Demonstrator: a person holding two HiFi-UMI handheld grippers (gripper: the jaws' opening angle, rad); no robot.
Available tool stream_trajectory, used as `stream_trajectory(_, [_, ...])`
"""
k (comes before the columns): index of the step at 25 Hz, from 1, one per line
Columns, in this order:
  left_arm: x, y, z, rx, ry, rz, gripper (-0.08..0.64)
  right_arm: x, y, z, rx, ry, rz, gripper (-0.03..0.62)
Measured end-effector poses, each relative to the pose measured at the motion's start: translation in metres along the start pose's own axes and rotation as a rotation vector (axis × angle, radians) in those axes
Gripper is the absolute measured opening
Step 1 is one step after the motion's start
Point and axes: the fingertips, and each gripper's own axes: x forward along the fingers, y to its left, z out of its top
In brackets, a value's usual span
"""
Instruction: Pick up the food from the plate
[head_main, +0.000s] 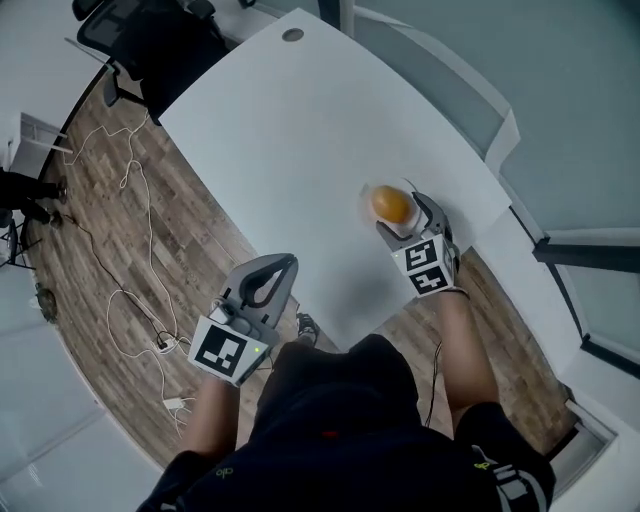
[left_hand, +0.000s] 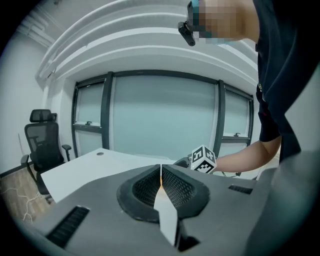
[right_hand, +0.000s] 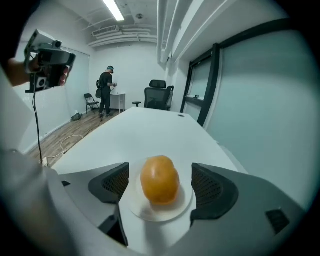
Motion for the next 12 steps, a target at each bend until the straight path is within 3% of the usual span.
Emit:
stream_trajectory(6, [-0.012,0.029,-0.010,-0.058,0.016,0.088,0.026,0.046,-0.001,-0.026,-0.025,0.138,0.083,0.371])
stream_trajectory(12, [-0.030,0.043,-0.015,-0.090,-0.005,0.118,0.026,0.047,0.001,-0.016,0.060,0.100,0.041,0.354])
